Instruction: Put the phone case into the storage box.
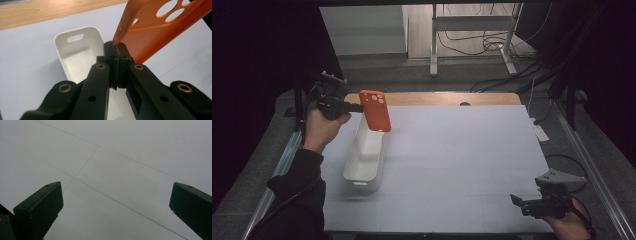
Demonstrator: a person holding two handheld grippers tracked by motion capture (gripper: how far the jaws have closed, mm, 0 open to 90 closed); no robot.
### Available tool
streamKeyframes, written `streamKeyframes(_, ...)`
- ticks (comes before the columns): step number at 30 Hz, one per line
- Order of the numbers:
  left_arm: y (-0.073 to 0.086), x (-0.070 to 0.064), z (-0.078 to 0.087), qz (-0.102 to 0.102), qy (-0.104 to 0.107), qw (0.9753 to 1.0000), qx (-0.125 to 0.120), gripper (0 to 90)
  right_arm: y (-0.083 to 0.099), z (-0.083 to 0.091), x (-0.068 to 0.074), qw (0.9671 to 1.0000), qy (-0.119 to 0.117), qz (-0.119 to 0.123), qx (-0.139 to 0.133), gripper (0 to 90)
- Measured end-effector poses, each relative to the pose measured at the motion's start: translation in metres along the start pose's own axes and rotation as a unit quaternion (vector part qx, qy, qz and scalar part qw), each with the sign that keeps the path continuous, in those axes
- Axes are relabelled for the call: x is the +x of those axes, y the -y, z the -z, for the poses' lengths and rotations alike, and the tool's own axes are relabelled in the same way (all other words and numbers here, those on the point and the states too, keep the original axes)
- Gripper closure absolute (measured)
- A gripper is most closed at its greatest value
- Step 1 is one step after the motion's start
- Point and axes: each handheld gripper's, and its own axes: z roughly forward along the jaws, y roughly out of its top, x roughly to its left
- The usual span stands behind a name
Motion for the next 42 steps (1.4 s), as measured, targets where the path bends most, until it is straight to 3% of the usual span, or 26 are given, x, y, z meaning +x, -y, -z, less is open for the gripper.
streamKeyframes(9, -0.007, 0.008, 0.0, 0.006, -0.017, 0.9998, 0.001, 88.9, -0.001, 0.0, 0.001, 0.9999, -0.005, -0.003, -0.009, 0.0)
streamKeyframes(19, -0.009, 0.022, -0.002, 0.017, -0.036, 0.9992, -0.004, 88.9, -0.001, -0.002, 0.002, 1.0, -0.008, 0.002, -0.001, 0.0)
streamKeyframes(26, -0.009, 0.03, -0.008, 0.023, -0.046, 0.9987, -0.005, 88.9, -0.001, -0.001, 0.001, 1.0, -0.008, 0.0, -0.003, 0.0)
streamKeyframes(33, -0.013, 0.031, -0.015, 0.016, -0.063, 0.9979, -0.002, 88.9, -0.001, -0.002, 0.001, 1.0, -0.009, -0.001, -0.002, 0.0)
streamKeyframes(42, -0.015, 0.035, -0.031, 0.018, -0.063, 0.9978, -0.004, 88.8, -0.001, -0.002, 0.001, 0.9999, -0.011, -0.001, -0.001, 0.0)
